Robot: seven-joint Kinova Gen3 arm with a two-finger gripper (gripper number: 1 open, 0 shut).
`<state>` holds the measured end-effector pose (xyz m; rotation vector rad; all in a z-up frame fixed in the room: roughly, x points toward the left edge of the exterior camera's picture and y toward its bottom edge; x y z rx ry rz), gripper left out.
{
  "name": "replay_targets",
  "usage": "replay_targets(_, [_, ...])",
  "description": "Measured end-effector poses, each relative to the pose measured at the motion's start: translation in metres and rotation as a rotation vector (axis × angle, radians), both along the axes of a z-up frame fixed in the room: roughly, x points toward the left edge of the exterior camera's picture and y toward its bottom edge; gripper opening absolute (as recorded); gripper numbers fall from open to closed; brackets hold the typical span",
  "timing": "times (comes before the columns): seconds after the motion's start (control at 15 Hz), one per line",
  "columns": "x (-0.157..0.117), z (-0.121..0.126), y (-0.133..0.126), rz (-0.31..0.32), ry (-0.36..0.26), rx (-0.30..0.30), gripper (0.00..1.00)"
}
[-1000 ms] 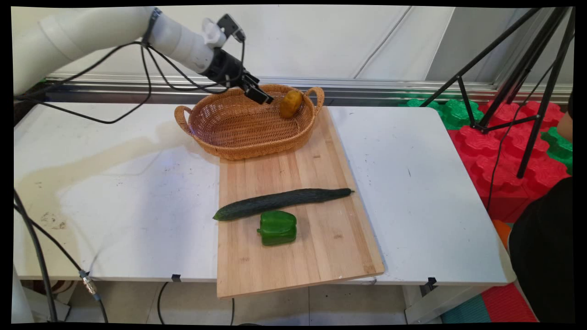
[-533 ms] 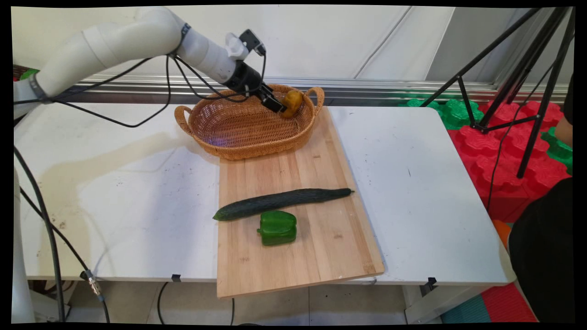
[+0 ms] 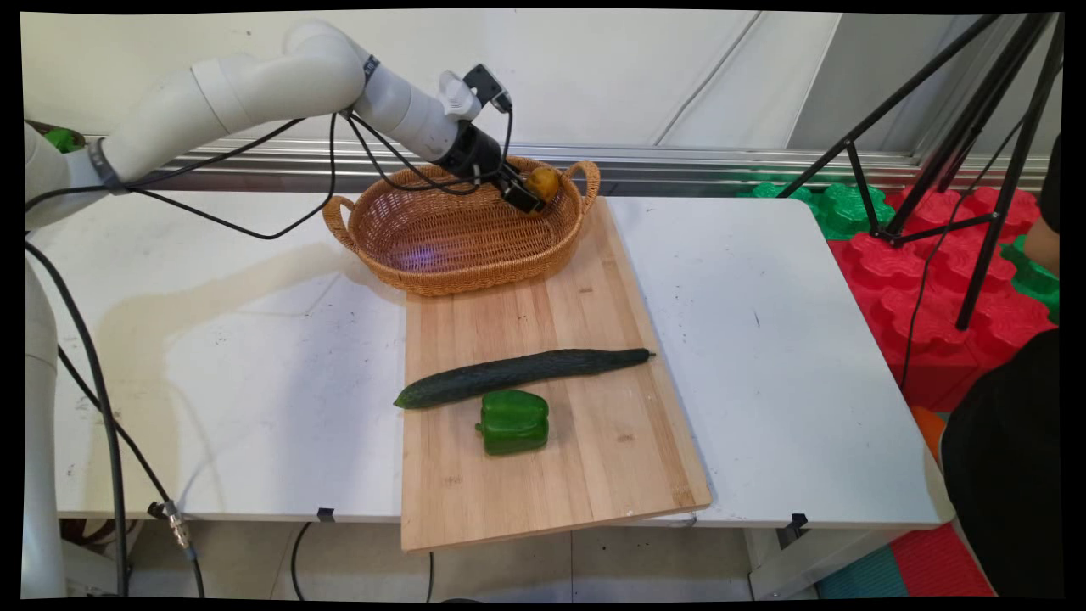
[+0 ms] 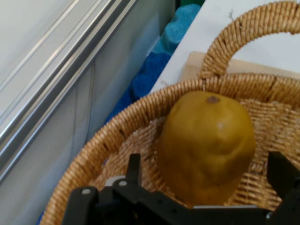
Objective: Pick up the potato from the vegetable basket, then place the picked object on the cutting board
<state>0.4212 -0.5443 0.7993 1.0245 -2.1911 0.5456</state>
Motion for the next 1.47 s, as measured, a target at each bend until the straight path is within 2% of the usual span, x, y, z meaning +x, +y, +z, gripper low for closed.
replay_targets(0.47, [-0.007,-0.010,-0.008,-0.011,-0.001,-0.019,1.00])
replay_targets(0.53, [-0.007,-0.010,-0.008,-0.012,-0.001,-0.021,0.00])
replay_targets(1.07, [-0.006,-0.013,-0.005,-0.010,0.008,-0.040,0.00])
replay_targets(1.47, [0.003,0.001,0.009,0.007,0.035,-0.059,0.00])
